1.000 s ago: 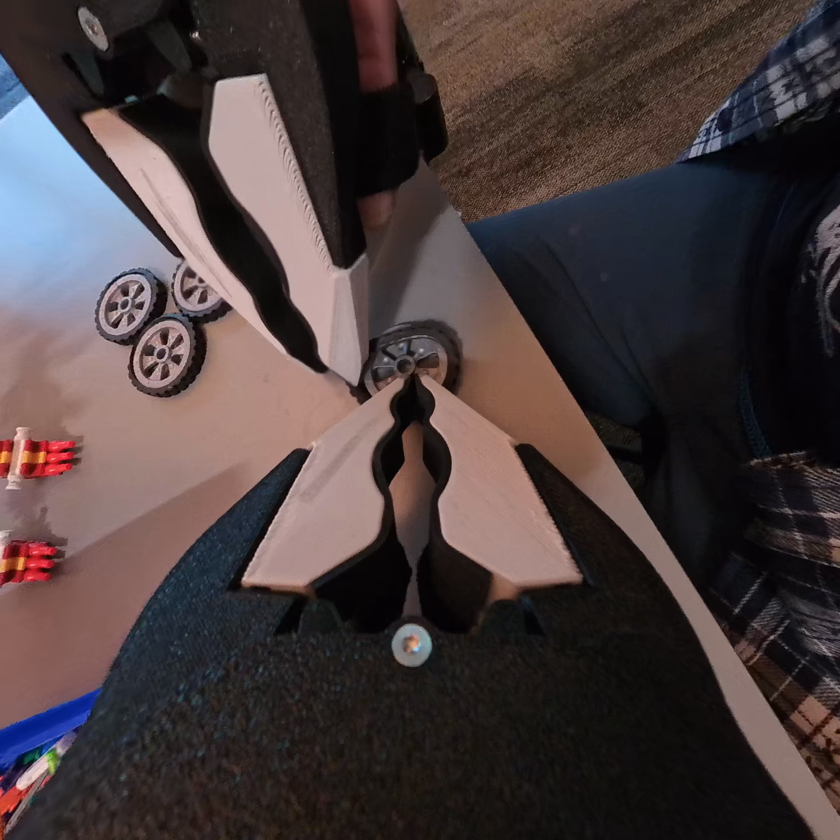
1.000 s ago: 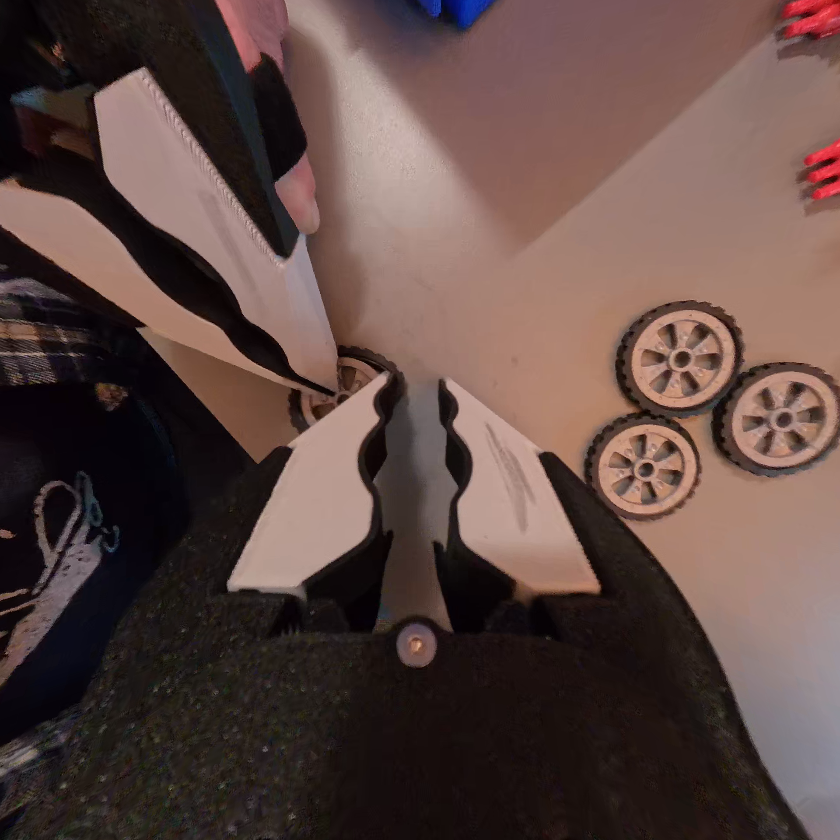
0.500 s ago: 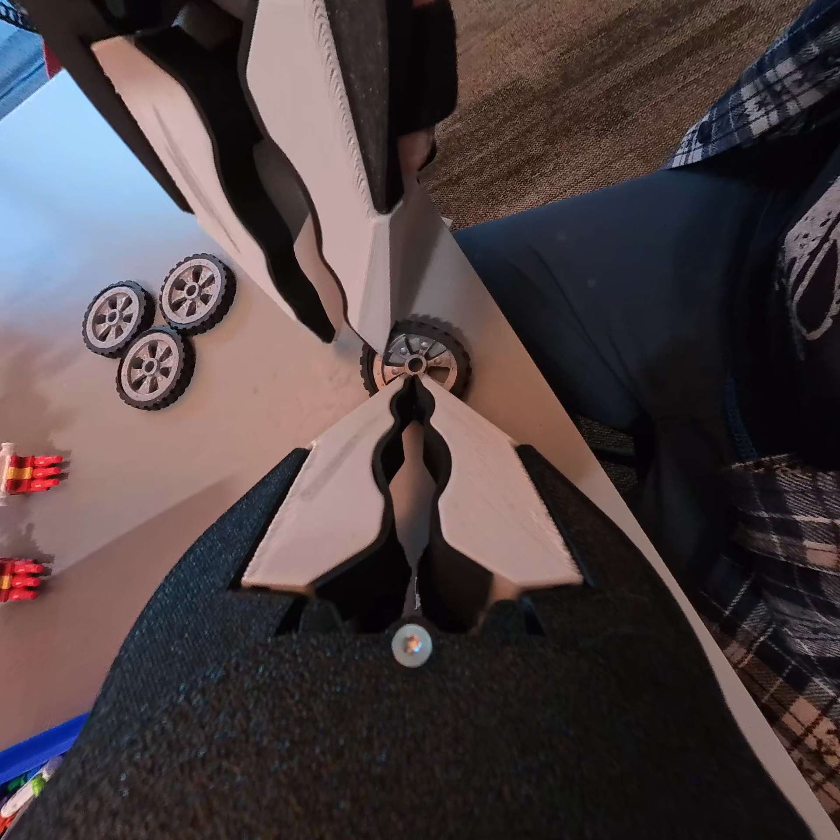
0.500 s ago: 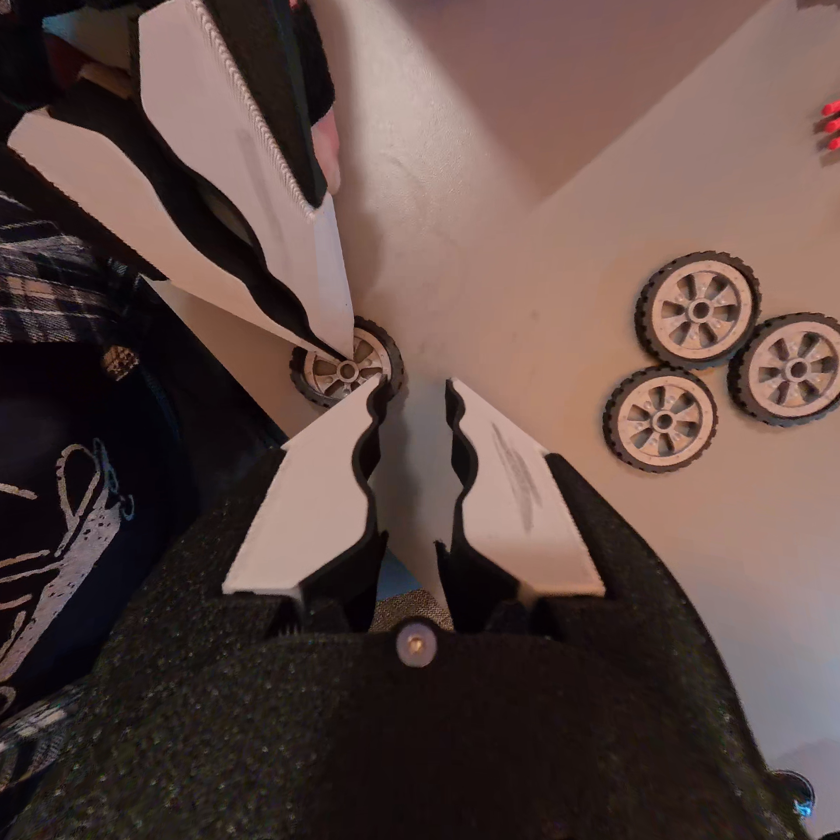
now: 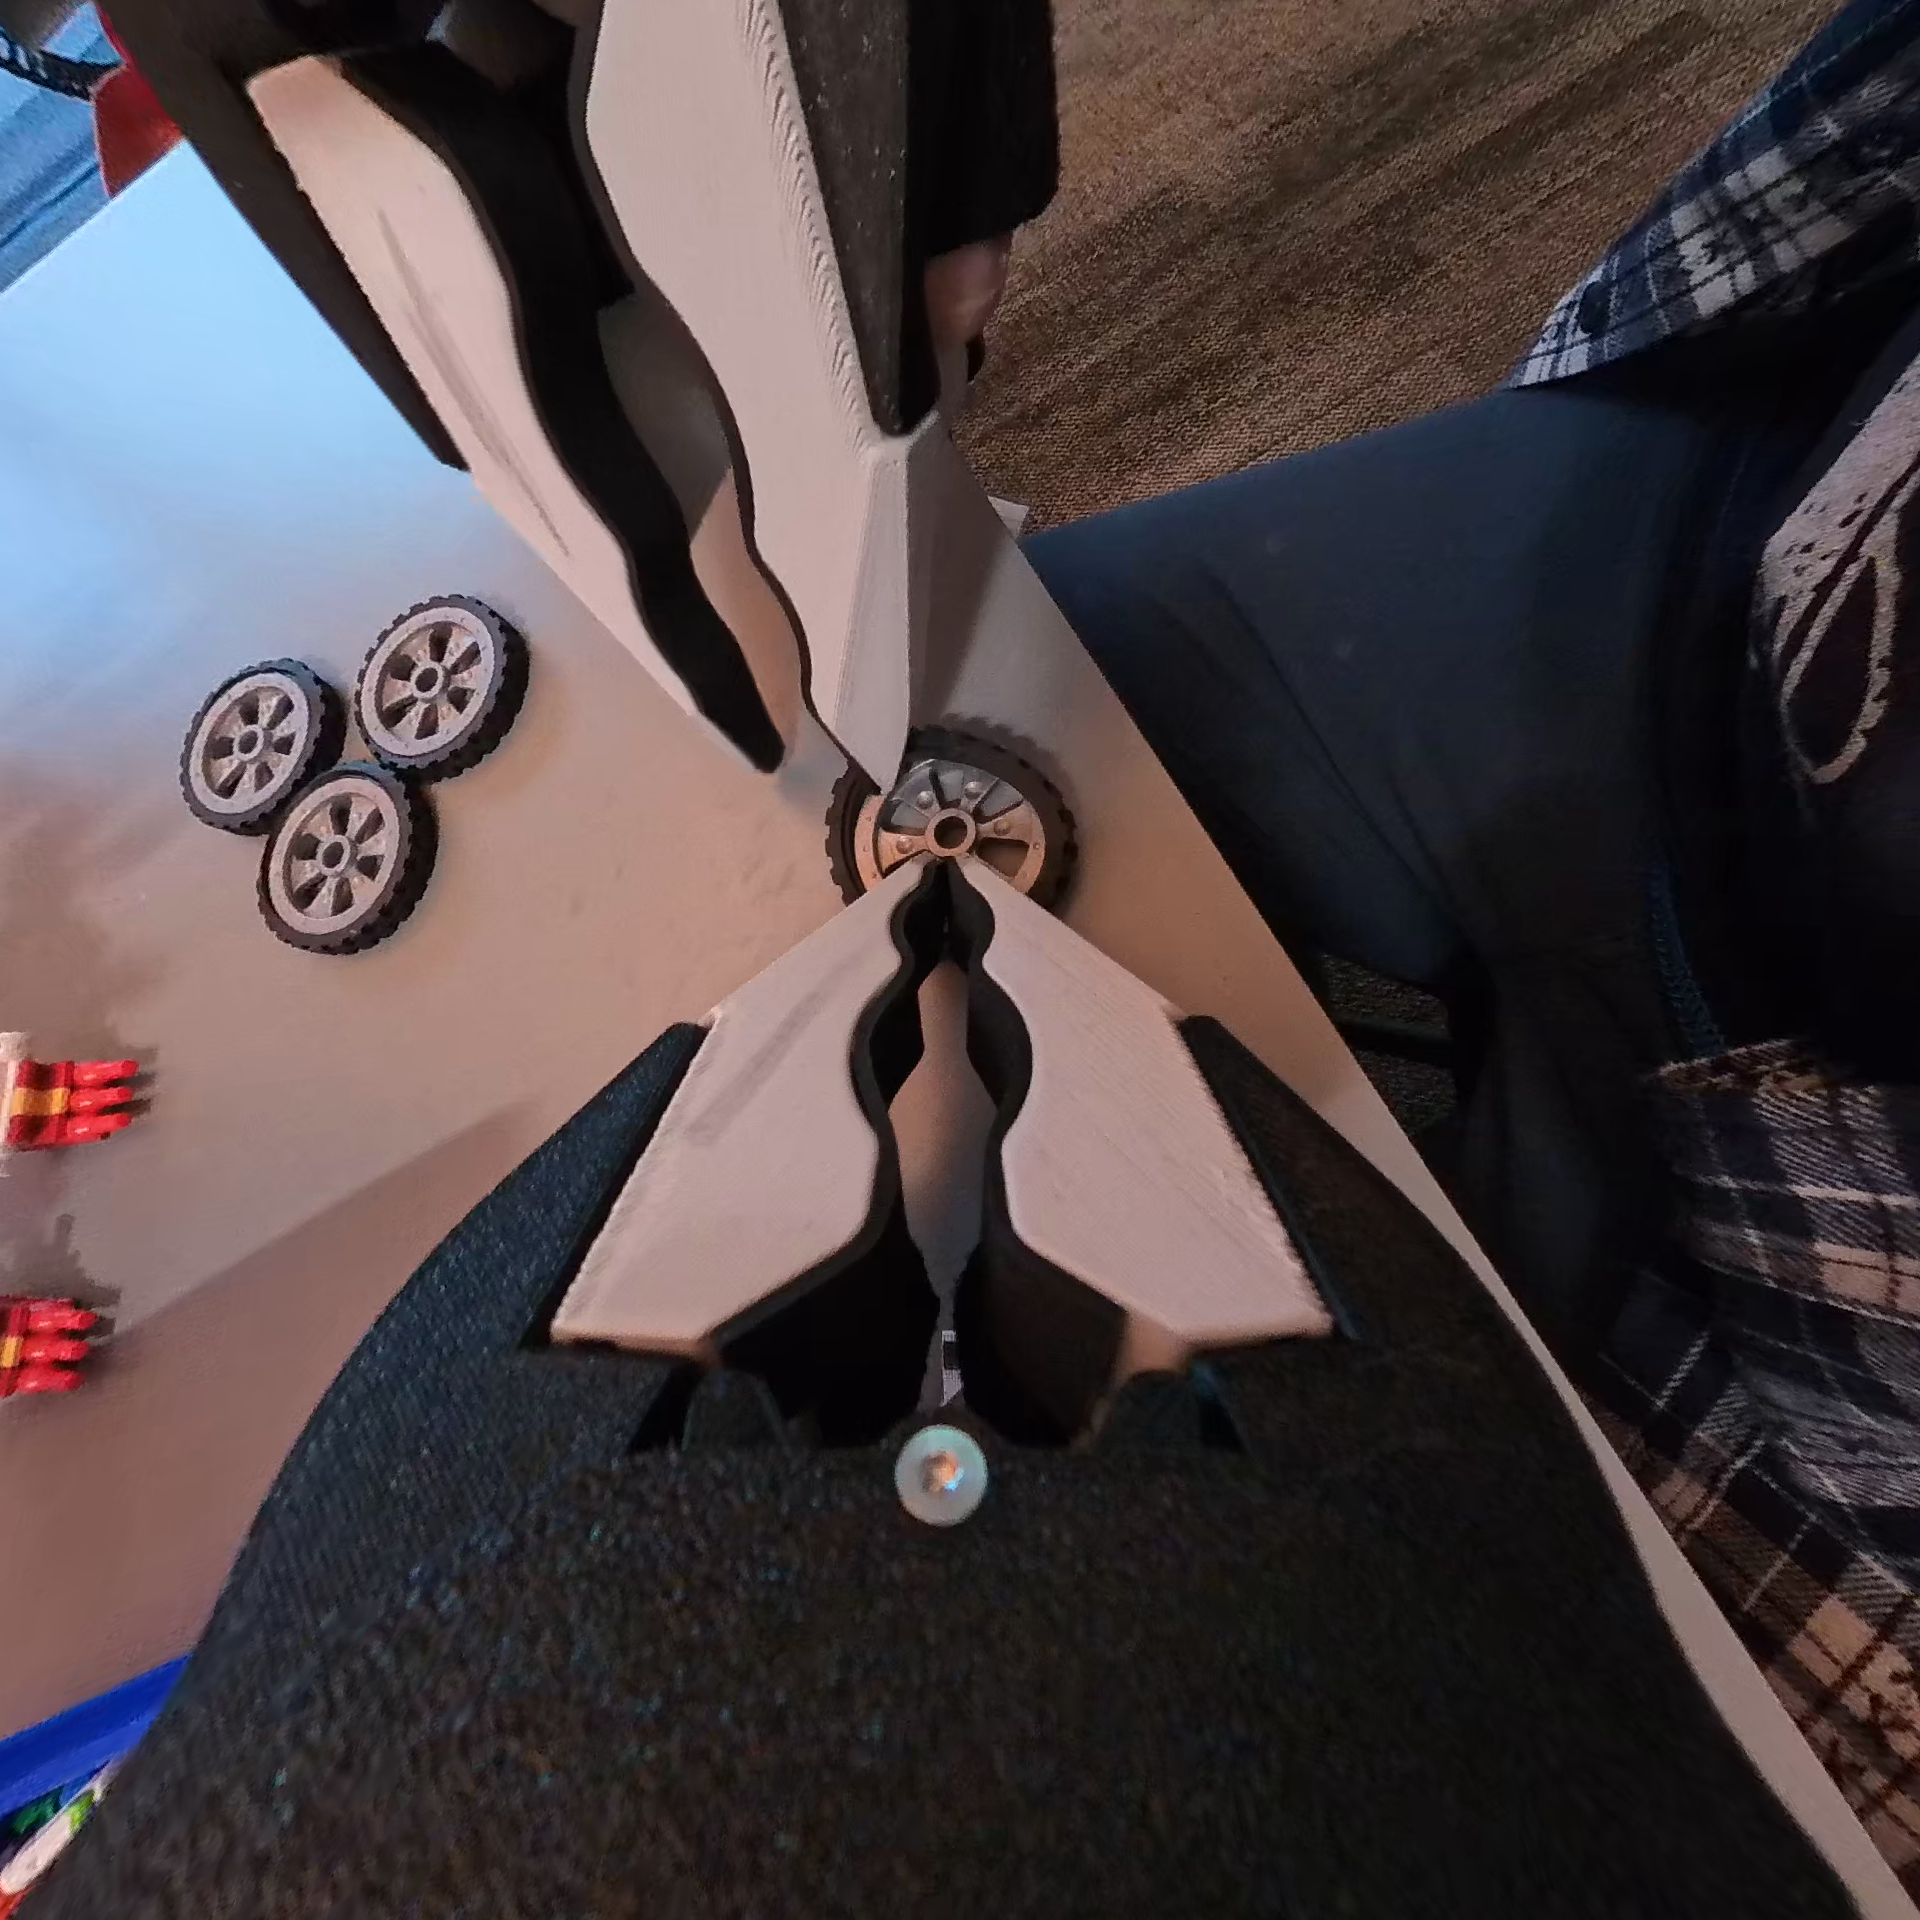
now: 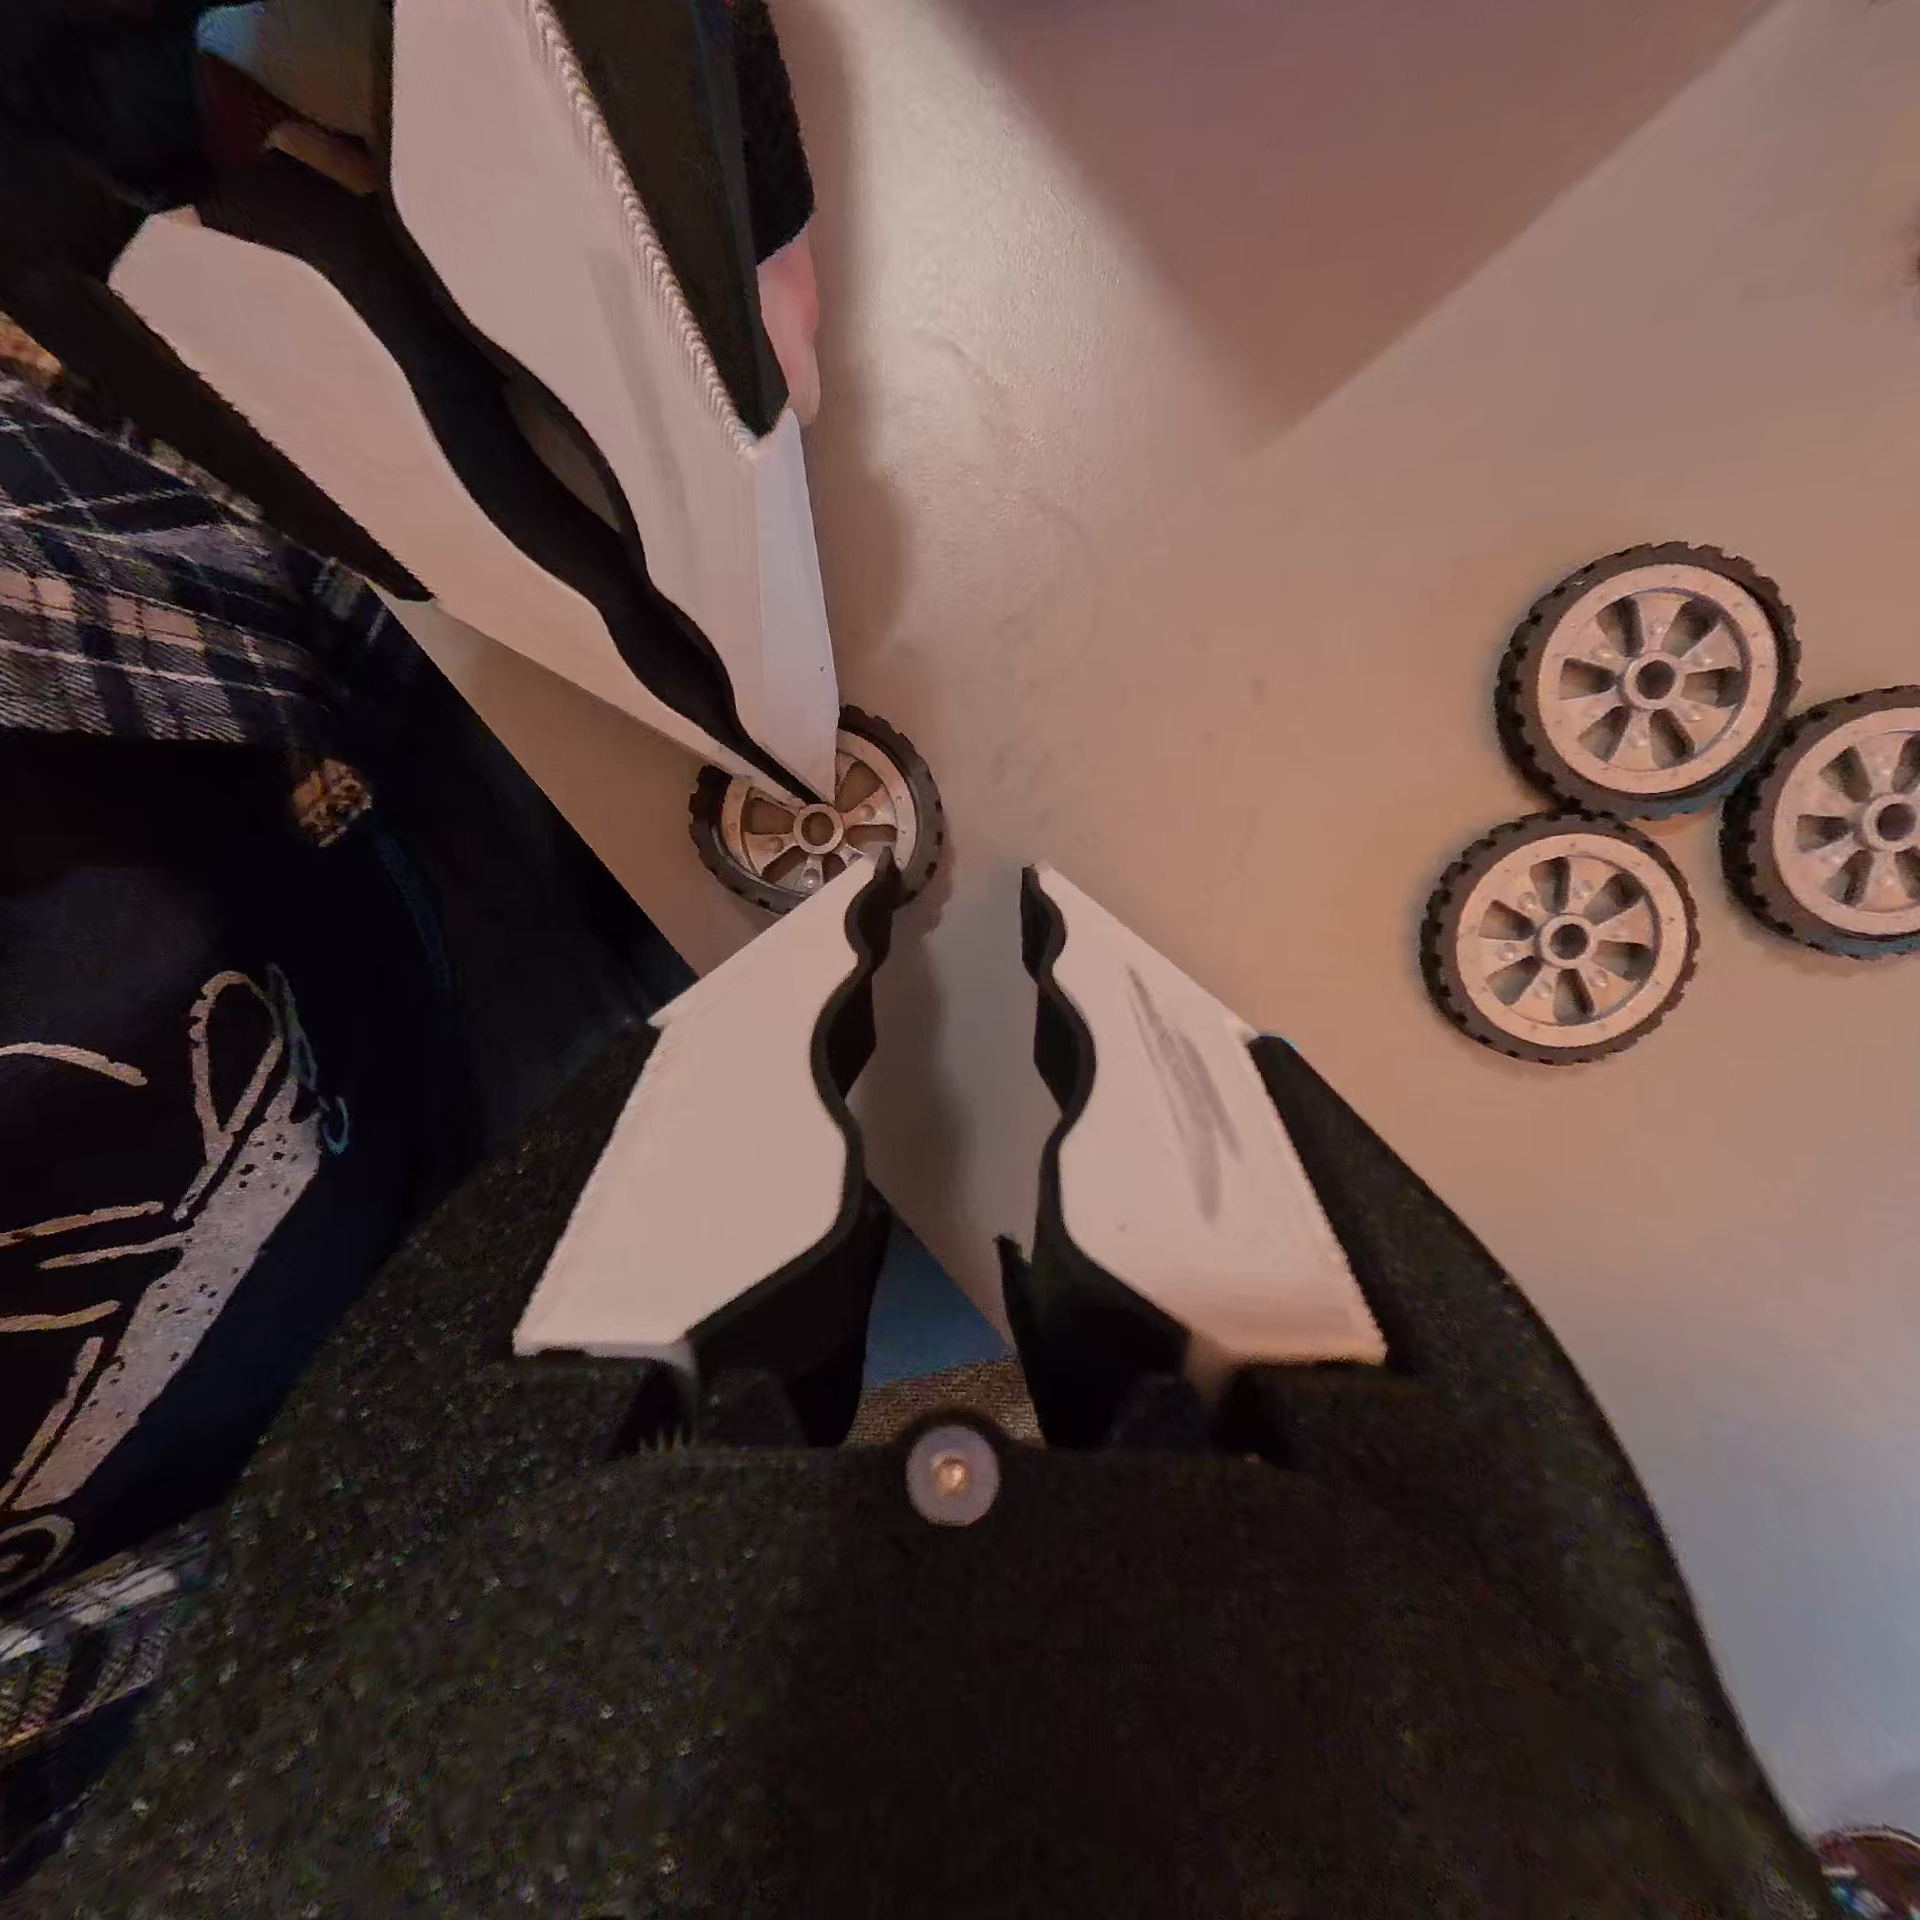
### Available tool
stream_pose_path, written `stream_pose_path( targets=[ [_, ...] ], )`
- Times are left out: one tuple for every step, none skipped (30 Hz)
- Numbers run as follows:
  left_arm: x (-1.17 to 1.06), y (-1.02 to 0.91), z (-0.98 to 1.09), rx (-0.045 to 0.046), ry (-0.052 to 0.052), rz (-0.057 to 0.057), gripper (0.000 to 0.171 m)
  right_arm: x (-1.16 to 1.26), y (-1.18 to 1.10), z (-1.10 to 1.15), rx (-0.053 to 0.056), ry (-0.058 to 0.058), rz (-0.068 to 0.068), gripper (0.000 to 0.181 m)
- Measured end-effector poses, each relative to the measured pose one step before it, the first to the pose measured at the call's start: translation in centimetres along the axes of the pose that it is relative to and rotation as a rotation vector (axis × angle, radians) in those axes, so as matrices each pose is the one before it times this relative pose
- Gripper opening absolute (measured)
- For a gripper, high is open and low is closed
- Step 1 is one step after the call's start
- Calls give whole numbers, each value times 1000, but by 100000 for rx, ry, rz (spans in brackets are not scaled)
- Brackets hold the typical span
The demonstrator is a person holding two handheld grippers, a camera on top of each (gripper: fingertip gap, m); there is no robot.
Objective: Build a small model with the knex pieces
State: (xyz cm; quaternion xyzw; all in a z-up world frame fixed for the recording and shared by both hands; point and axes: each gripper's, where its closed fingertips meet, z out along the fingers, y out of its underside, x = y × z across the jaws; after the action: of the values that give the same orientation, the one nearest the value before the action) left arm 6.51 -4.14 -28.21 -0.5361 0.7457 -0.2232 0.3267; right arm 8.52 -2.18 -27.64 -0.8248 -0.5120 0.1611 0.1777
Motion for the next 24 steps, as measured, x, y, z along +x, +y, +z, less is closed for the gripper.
stream_pose_path(
  targets=[
    [-10, -1, -6, 2, 65, -35, 0, -108, -5, -5, 621, -935, 473, 24],
    [8, -2, -6, 14, 129, -158, 0, -3, 10, -37, 473, -335, 326, 24],
    [-4, -5, -6, 13, 48, -14, 0, 4, 3, -54, 283, -224, 234, 25],
    [13, -23, -2, 67, -8, 34, 0, -80, -50, -77, 420, -481, -36, 27],
    [-12, 5, -1, -15, -45, -47, 0, -60, -57, -102, 502, -382, 600, 29],
    [-1, -12, -2, 60, 35, -86, 0, -6, -61, -107, 680, -123, 843, 29],
    [-3, 0, -8, -23, 44, -38, 0, -73, -58, -64, 933, -622, 554, 29],
    [0, -5, 6, -11, -16, -66, 0, -108, -47, -59, 999, -1041, 994, 29],
    [6, -4, -14, 3, -22, 5, 0, 52, 28, -10, 534, -23, 1161, 29],
    [0, 0, 0, 2, -2, -8, 0, 124, 200, 57, -575, 847, 601, 29],
    [-7, 0, -14, -3, -28, 34, 0, 2, 97, 39, -152, 280, 504, 28],
    [-1, -3, 0, -3, -52, 46, 0, -47, -46, 20, 265, 144, 234, 28],
    [4, 0, -14, -1, 17, -21, 0, 37, 57, 37, -613, 917, -222, 29],
    [-1, 4, -2, -29, -3, 14, 0, 18, 89, 5, -882, 1138, -493, 29],
    [16, -9, 6, 0, -154, 176, 0, -4, 63, -59, -849, 1074, -812, 29],
    [31, -41, 28, 15, -115, 351, 0, -3, 85, -45, -1080, 846, -607, 29],
    [34, -44, 27, -12, -6, 191, 0, 9, 60, -37, -1149, 629, -829, 30],
    [18, -19, 8, 18, 28, 169, 0, -36, 15, -14, -974, 281, -1193, 30],
    [1, 3, -4, 47, 54, -7, 0, -79, -6, 12, -617, -270, -812, 28],
    [9, -4, -14, 1, 14, 30, 0, -51, 1, 32, -171, -623, -286, 28],
    [-3, 8, -4, 58, -66, 142, 0, -61, 21, 18, 281, -810, -25, 27],
    [-5, -5, -3, -33, -158, 154, 0, -61, 21, 25, 557, -900, 256, 26],
    [4, 2, -2, -12, -185, 173, 0, -30, 35, 11, 724, -412, 122, 26],
    [2, -2, -9, -13, -137, 139, 0, -24, 18, 6, 882, 66, -371, 25]
  ],
)
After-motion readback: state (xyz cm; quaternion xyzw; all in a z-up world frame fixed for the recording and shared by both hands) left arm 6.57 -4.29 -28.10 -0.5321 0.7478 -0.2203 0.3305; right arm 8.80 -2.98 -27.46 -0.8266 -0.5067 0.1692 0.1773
